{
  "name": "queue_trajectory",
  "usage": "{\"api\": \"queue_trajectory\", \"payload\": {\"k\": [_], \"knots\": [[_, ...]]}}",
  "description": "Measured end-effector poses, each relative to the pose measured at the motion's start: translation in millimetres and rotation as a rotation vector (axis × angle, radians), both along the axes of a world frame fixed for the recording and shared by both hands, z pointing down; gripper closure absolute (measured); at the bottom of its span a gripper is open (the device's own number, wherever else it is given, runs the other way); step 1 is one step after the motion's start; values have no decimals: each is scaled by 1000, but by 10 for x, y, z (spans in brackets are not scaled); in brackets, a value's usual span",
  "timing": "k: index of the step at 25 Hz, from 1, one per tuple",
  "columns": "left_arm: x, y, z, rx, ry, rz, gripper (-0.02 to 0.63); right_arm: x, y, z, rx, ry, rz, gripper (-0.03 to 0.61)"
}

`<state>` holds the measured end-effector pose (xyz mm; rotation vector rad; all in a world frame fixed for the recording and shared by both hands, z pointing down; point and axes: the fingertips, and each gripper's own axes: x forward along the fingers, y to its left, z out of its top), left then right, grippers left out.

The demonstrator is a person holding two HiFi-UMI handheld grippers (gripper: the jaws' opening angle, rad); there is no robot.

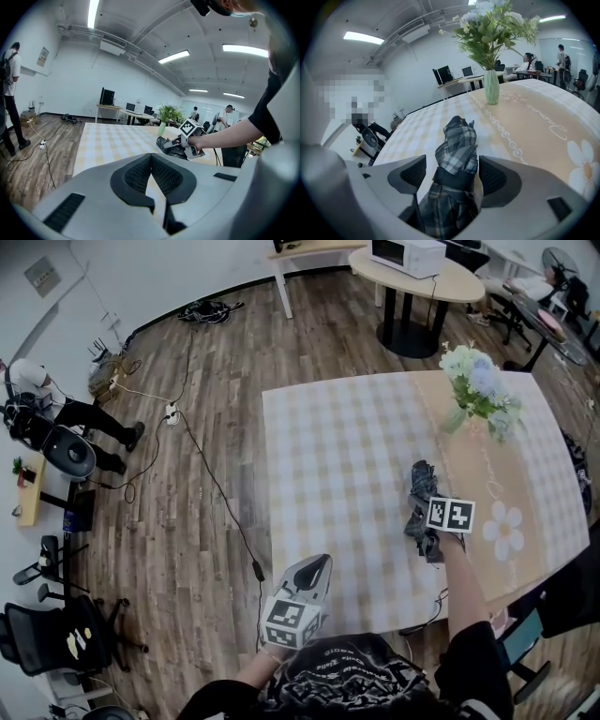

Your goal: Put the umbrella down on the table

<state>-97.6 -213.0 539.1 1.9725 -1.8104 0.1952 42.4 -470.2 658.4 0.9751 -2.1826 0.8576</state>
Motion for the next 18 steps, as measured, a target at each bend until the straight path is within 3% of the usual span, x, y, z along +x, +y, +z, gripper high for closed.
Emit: {"api": "queue_trajectory", "payload": {"k": [10,15,18], "knots": [[53,232,-41,28,23,35,595,-30,438,-729,177,-122,-27,219],[362,187,-142,49,25,69,595,256,597,-1167,279,-197,-17,227],[298,321,-154,66,27,96,595,221,886,-1337,328,-234,8,227]]}}
